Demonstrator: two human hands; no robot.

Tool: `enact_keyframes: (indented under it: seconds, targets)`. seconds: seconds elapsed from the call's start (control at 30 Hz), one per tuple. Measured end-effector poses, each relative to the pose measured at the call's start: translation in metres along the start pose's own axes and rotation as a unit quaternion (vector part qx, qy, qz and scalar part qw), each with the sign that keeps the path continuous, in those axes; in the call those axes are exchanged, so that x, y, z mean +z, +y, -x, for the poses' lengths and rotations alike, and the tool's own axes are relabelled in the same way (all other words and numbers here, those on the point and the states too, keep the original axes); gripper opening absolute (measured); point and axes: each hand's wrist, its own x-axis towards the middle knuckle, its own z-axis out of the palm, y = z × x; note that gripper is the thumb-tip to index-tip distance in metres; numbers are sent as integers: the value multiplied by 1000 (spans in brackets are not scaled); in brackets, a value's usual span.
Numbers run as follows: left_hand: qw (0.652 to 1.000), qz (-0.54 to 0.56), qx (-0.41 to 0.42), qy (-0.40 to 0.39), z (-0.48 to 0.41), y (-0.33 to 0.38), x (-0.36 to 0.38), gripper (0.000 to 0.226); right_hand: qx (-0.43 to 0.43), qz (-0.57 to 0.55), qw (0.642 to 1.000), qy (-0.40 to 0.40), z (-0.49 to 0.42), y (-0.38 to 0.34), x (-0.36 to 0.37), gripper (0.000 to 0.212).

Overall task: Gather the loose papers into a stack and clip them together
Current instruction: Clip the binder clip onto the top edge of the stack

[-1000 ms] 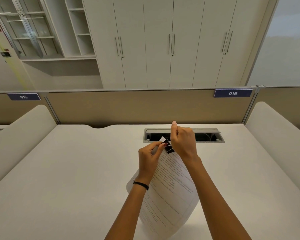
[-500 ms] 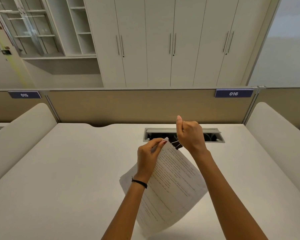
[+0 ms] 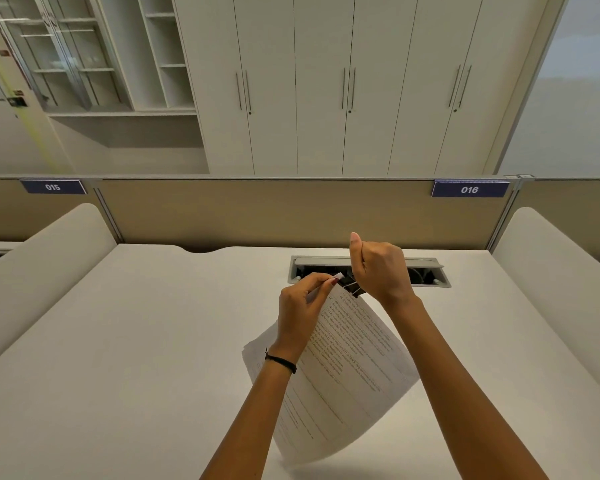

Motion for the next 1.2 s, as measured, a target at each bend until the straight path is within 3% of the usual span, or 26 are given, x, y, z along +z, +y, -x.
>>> enact_keyframes:
  seconds: [0.07,0.17,0.37,0.63,0.73,1.0,1.1,1.2]
  targets:
    - [1000,-5,-10,5,0,1,1,42,6,-5,1000,2,0,-2,1,64]
    - [999,3,-35,8,-2,3,4,9,39,-24,999,-7,-1,-5,3,57]
    - [998,31,-38,31,-2,8,5,21,101,-71,991,-47,-5,-12,3,50]
    - [999,-28,-41,23,-1,-6,10,4,136,-60,971,-188,-5,-8,6,51]
    - [997,-38,-61,40,-3,-12,10,14,150,-43,967,-204,-4,-8,5,53]
    - [963,3,-160,215,-15,-29,-21,15,219,-1,971,-93,8,10,-18,39]
    - [943,14,-193,269,-18,-41,-32,16,331,-35,940,-80,21,21,-16,46]
    - [931,18,-211,297,-16,-50,-35,19,401,-208,878,-157,35,18,-10,45]
